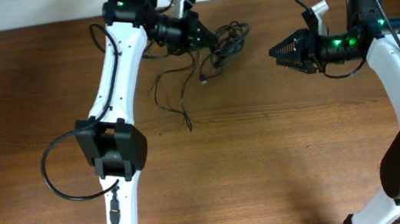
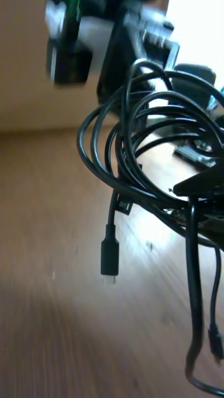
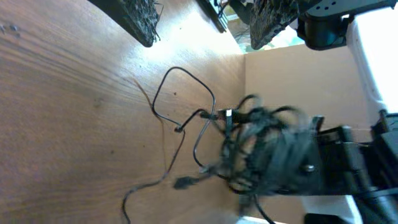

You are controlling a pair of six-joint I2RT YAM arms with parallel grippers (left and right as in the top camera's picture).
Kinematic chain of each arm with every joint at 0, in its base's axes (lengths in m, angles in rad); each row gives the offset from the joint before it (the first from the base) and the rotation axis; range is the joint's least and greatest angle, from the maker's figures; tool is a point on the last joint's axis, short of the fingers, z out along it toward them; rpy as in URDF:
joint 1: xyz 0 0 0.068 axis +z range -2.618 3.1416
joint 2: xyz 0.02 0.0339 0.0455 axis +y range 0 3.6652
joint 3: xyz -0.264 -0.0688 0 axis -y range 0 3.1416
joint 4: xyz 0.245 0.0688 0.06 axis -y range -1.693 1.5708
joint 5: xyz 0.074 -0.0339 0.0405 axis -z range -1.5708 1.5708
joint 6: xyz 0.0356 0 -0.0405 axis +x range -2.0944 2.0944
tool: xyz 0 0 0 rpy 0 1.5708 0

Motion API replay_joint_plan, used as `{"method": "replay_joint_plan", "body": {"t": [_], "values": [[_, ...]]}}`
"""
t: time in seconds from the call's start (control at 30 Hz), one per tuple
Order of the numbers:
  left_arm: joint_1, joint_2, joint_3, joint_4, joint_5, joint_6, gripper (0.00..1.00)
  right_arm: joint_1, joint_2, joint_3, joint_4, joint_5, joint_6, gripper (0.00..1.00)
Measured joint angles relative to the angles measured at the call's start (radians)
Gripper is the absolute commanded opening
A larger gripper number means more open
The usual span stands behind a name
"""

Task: Untangle cables

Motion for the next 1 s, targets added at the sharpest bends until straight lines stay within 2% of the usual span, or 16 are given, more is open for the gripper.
{"method": "replay_joint_plan", "body": {"t": [0.3, 0.47, 0.73, 0.9, 0.97, 1.0], "values": [[-0.075, 0.000, 0.000, -0.106, -0.332, 0.002, 0.00, 0.060, 0.000, 0.000, 0.066, 0.173, 0.039, 0.48], [-0.124, 0.000, 0.000, -0.124, -0.402, 0.062, 0.00, 0.147, 0.000, 0.000, 0.072, 0.340, 0.018, 0.44], [-0.143, 0.000, 0.000, -0.162, -0.414, 0.120, 0.00, 0.257, 0.000, 0.000, 0.085, 0.540, 0.001, 0.42], [-0.130, 0.000, 0.000, -0.172, -0.306, 0.169, 0.00, 0.261, 0.000, 0.000, 0.085, 0.578, 0.001, 0.38], [-0.125, 0.000, 0.000, -0.173, -0.271, 0.178, 0.00, 0.264, 0.000, 0.000, 0.089, 0.581, 0.001, 0.33], [-0.122, 0.000, 0.000, -0.175, -0.257, 0.180, 0.00, 0.270, 0.000, 0.000, 0.092, 0.585, 0.001, 0.27]]}}
